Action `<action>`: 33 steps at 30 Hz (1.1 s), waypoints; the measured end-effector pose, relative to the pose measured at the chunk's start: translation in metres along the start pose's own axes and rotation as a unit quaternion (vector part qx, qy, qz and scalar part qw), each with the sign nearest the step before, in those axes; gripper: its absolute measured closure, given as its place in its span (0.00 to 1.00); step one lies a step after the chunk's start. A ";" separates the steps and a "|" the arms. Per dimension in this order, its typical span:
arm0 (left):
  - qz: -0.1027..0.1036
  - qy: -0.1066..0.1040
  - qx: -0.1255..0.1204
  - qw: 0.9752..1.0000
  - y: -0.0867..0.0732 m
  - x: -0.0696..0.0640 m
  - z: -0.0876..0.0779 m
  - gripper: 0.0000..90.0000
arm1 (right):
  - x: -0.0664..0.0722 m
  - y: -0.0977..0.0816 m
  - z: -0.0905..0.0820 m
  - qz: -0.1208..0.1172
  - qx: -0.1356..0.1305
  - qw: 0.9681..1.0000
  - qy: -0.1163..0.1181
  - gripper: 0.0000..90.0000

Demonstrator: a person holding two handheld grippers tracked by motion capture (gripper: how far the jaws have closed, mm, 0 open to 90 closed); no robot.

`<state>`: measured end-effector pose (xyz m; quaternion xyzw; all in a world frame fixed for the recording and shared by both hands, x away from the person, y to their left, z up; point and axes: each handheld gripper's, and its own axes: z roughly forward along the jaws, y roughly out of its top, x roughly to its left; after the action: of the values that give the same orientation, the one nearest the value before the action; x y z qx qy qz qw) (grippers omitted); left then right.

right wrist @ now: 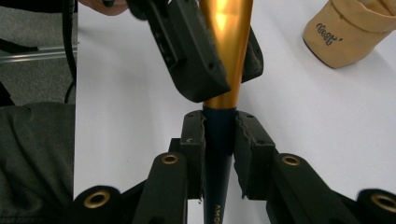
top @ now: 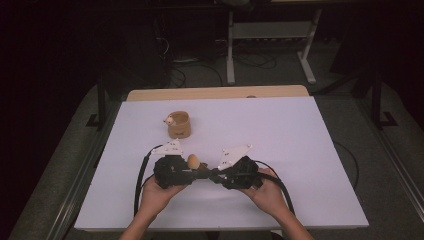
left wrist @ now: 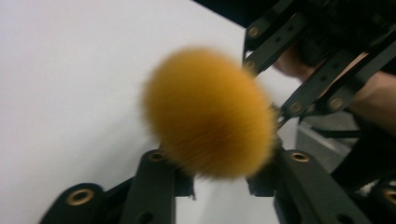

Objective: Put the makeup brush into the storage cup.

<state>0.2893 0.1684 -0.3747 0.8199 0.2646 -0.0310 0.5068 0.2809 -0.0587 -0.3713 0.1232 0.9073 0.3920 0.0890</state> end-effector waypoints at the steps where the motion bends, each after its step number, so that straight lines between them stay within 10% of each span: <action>1: -0.004 -0.006 -0.005 1.000 0.000 0.000 0.000 0.78 | 0.001 0.000 0.001 -0.003 0.001 1.000 -0.002 0.82; 12: 0.028 0.026 0.021 0.999 0.007 -0.007 -0.002 0.80 | 0.000 -0.003 0.007 0.006 0.014 1.000 -0.003 0.71; 21: 0.037 0.029 0.027 0.999 0.010 -0.011 -0.005 0.79 | 0.003 -0.005 0.017 0.016 0.028 0.999 0.003 0.82; 33: 0.030 0.041 0.026 0.998 0.009 -0.013 -0.002 0.68 | 0.001 -0.006 0.015 0.043 -0.010 0.999 0.011 0.83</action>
<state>0.2818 0.1615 -0.3627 0.8408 0.2593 0.0113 0.4750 0.2828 -0.0522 -0.3862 0.1564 0.8983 0.4057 0.0633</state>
